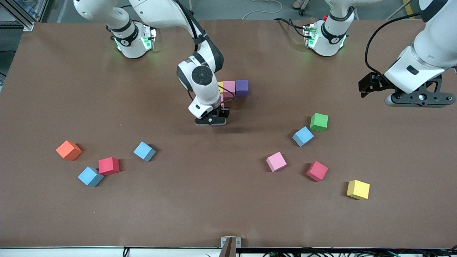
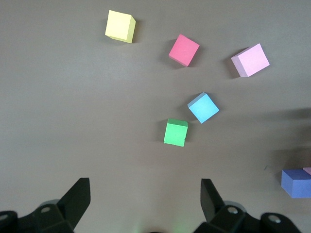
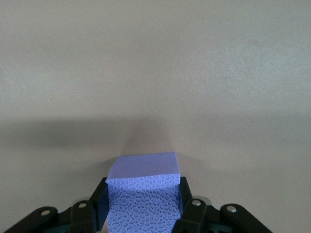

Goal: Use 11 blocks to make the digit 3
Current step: 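Carry the purple cube with the right gripper to below the pink cube, then lower the purple cube with the right gripper while the left gripper reaches pink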

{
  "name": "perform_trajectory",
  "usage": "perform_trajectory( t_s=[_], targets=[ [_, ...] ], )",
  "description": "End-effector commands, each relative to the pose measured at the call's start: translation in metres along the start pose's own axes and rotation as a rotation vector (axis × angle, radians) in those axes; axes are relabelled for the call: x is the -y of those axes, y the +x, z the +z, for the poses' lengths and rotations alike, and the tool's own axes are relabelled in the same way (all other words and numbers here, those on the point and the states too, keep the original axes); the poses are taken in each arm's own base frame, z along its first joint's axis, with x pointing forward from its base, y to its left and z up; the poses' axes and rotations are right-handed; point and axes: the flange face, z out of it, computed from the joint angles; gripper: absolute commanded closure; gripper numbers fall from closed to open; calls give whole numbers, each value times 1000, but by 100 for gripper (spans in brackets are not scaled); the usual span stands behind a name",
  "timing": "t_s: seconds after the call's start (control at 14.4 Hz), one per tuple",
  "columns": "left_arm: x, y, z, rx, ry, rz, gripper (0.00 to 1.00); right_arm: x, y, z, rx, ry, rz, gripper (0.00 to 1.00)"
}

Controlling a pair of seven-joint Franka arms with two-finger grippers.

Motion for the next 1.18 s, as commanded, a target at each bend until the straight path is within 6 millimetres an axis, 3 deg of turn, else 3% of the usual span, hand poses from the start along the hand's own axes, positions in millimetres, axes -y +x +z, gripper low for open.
perform_trajectory(
  t_s=[0.0,1.11],
  targets=[
    [1,-5,-4,0,10,-6,0,-5,-18,0,22,-1,30,100],
    [-2,-5,-3,1,10,0,0,-2,-29,6,52,-26,32,100]
  ],
)
